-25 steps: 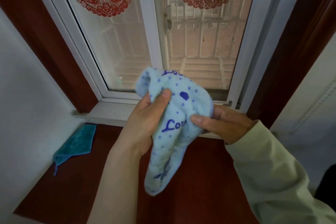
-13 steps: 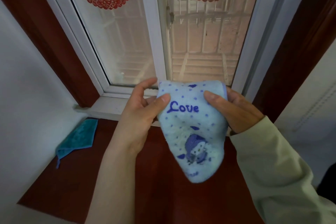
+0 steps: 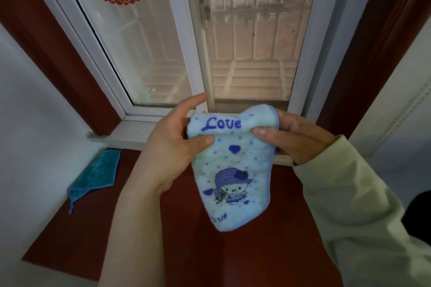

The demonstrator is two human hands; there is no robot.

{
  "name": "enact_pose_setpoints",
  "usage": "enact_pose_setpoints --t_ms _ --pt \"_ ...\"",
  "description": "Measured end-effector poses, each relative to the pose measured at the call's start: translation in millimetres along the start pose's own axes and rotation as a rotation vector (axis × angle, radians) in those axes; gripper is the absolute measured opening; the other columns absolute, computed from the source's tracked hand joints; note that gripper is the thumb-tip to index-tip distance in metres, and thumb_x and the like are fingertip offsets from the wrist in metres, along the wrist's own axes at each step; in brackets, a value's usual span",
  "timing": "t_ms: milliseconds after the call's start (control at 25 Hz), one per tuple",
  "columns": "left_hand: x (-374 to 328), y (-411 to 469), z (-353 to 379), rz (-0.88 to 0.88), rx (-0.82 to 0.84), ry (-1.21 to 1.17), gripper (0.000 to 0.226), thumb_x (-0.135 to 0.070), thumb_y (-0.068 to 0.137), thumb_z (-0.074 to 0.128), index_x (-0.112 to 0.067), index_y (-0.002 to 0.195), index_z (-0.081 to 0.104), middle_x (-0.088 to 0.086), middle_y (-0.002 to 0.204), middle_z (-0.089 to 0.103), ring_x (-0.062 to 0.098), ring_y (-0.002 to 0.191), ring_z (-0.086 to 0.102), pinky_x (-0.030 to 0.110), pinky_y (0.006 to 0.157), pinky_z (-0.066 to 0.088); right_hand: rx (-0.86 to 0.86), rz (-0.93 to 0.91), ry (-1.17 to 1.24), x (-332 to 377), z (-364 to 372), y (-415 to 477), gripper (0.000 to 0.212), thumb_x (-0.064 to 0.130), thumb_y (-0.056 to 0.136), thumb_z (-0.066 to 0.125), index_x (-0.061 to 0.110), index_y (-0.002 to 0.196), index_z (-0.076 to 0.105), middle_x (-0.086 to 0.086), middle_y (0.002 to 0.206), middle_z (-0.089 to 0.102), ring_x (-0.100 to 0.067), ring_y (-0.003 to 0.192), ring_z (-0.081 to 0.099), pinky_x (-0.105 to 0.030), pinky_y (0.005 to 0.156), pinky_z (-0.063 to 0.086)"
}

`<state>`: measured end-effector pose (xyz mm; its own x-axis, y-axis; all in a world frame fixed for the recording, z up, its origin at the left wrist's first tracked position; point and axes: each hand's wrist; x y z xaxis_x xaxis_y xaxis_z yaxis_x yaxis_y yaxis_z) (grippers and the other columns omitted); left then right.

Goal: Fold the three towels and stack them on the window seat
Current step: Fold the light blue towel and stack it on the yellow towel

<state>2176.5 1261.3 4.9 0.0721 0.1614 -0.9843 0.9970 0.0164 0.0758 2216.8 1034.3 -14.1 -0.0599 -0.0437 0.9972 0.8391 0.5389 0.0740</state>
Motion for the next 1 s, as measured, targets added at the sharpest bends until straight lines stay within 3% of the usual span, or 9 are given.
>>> enact_pose_setpoints --t_ms 80,200,320,440,560,680,840,920,1000 --pt "1 0 0 -0.029 -0.087 0.096 0.065 0.003 0.087 0.074 -0.04 0.134 0.059 -0.001 0.095 0.081 0.016 0.089 0.078 0.034 0.077 0.064 -0.039 0.002 0.014 1 5 -1 0.024 0.003 0.099 0.047 0.012 0.117 0.062 0.003 0.093 0.078 -0.007 0.088 0.073 -0.017 0.07 0.055" --pt "2 1 -3 -0.01 -0.172 0.2 0.046 -0.019 0.088 0.077 -0.04 0.126 0.063 -0.02 0.077 0.078 0.002 0.071 0.076 0.019 0.06 0.06 -0.139 0.027 0.002 -2 5 1 0.028 0.002 0.092 0.061 0.006 0.119 0.054 -0.009 0.096 0.076 -0.011 0.081 0.073 -0.021 0.066 0.056" --pt "3 2 -2 0.036 -0.235 0.173 0.023 -0.022 0.092 0.072 -0.038 0.108 0.071 -0.02 0.071 0.076 -0.003 0.065 0.071 0.016 0.058 0.055 -0.149 -0.003 -0.054 -4 -3 1 0.065 -0.005 0.079 0.073 0.019 0.128 0.037 -0.015 0.099 0.075 -0.015 0.08 0.073 -0.022 0.066 0.056" --pt "0 1 -2 0.046 -0.195 0.087 0.022 -0.02 0.085 0.075 -0.035 0.101 0.073 -0.014 0.084 0.079 0.003 0.078 0.072 0.018 0.067 0.057 -0.084 -0.075 -0.167 -2 -11 -1 0.09 -0.01 0.072 0.078 0.026 0.139 0.031 -0.013 0.106 0.073 -0.015 0.091 0.072 -0.018 0.072 0.054" --pt "-2 -3 -6 0.053 -0.065 0.025 0.053 -0.012 0.067 0.08 -0.035 0.114 0.07 -0.007 0.105 0.078 0.01 0.095 0.072 0.026 0.079 0.061 -0.085 -0.1 -0.233 -1 -14 -1 0.073 -0.008 0.071 0.081 0.018 0.131 0.051 -0.002 0.107 0.069 -0.002 0.092 0.067 -0.015 0.075 0.052" --pt "-3 -2 -5 0.091 -0.121 0.155 0.061 0.0 0.072 0.082 -0.037 0.118 0.067 -0.009 0.099 0.079 0.008 0.089 0.072 0.029 0.08 0.062 -0.108 -0.1 -0.224 -1 -13 -2 0.058 -0.004 0.075 0.079 0.019 0.124 0.058 0.002 0.105 0.068 -0.004 0.092 0.067 -0.019 0.077 0.055" --pt "-2 -3 -6 0.098 -0.246 0.332 0.043 -0.019 0.078 0.086 -0.044 0.108 0.069 -0.004 0.087 0.077 0.009 0.075 0.066 0.031 0.076 0.055 -0.176 -0.09 -0.198 2 -14 -7 0.054 0.003 0.071 0.084 0.026 0.116 0.065 0.003 0.104 0.072 -0.016 0.087 0.073 -0.025 0.071 0.059" --pt "-2 -4 -6 0.116 -0.27 0.357 0.028 -0.025 0.079 0.085 -0.041 0.099 0.074 -0.006 0.083 0.076 0.005 0.069 0.063 0.025 0.07 0.051 -0.216 -0.098 -0.223 4 -17 -11 0.053 0.007 0.069 0.086 0.029 0.114 0.067 0.004 0.102 0.074 -0.022 0.084 0.073 -0.026 0.07 0.059" --pt "-4 -6 -4 0.139 -0.276 0.373 0.02 -0.026 0.079 0.084 -0.035 0.095 0.077 -0.011 0.085 0.076 0.001 0.065 0.061 0.015 0.065 0.049 -0.228 -0.098 -0.252 6 -18 -15 0.052 0.009 0.069 0.087 0.03 0.112 0.068 0.007 0.097 0.075 -0.015 0.079 0.073 -0.023 0.069 0.058"
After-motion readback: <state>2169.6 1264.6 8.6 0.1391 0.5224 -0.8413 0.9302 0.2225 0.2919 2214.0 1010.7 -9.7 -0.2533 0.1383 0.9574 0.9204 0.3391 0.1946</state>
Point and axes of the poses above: each hand's wrist, its own y-axis towards the middle knuckle, its own z-axis out of the palm, x = y × z
